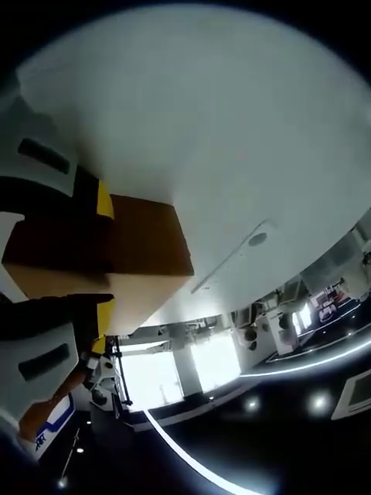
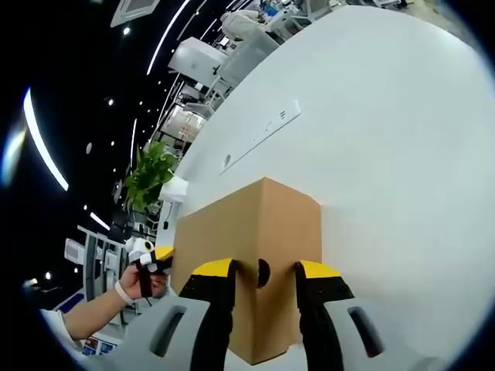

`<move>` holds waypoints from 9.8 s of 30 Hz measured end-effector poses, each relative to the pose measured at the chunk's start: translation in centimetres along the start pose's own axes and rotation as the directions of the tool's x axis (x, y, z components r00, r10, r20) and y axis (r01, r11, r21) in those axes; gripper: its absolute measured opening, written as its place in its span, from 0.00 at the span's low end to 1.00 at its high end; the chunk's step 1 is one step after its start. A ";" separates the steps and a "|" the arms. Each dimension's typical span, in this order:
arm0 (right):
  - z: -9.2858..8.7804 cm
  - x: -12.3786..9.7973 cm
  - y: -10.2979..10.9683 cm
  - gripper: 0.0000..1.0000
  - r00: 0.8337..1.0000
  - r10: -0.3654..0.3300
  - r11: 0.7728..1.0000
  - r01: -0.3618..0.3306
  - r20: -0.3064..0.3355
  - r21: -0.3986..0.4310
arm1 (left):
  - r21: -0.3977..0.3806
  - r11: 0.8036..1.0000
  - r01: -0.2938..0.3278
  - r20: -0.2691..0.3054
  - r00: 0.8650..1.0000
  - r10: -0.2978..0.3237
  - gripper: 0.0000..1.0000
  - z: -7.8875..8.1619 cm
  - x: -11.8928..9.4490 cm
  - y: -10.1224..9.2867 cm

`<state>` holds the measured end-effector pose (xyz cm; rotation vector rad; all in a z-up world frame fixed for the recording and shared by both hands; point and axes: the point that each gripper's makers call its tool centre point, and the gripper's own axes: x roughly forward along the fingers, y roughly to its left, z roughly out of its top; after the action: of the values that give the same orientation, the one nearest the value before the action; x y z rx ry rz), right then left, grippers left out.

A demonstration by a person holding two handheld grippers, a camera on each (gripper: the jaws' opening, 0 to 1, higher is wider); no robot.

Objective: Operate the shoe box by opening the lid, removing the specified soft item, and placing it in the target area until the item is outside and the box remains undamaged.

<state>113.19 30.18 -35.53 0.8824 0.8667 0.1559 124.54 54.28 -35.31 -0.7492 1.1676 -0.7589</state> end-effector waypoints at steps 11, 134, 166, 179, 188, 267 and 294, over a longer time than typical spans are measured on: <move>0.0 -0.1 0.0 0.30 1.000 0.003 1.000 -0.003 0.001 0.001 | 0.054 0.997 -0.054 0.053 0.997 0.052 0.66 0.4 -0.5 -0.6; 0.1 0.2 -0.4 0.30 0.999 0.015 0.996 -0.019 0.038 0.092 | 0.725 -0.666 -0.177 0.462 0.842 0.279 0.37 -8.8 0.3 -2.1; 0.5 -7.8 0.4 0.46 0.923 -0.311 0.734 0.384 0.226 -0.560 | 0.737 -0.654 -0.173 0.443 0.854 0.274 0.35 -8.7 0.3 -2.1; -0.7 -8.3 4.8 0.57 0.908 -0.294 0.255 0.377 0.300 -0.891 | 0.738 -0.654 -0.164 0.435 0.858 0.275 0.35 -8.8 0.2 -2.0; -2.8 -6.9 6.5 0.58 0.898 -0.264 0.115 0.392 0.352 -0.913 | 0.728 -0.663 -0.175 0.451 0.851 0.270 0.35 -8.8 0.3 -2.0; -8.3 4.0 6.3 0.37 0.898 -0.179 -0.578 0.233 0.401 -0.782 | 0.750 -0.629 -0.204 0.448 0.857 0.256 0.36 -8.8 0.4 -2.1; -8.4 3.7 6.5 0.36 0.905 -0.215 -0.548 0.200 0.368 -0.812 | 0.750 -0.640 -0.168 0.424 0.865 0.268 0.35 -9.0 0.3 -2.1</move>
<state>110.98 41.20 -35.81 -1.2755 0.4897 0.4480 115.63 51.86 -35.66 1.3862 0.0749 -0.9677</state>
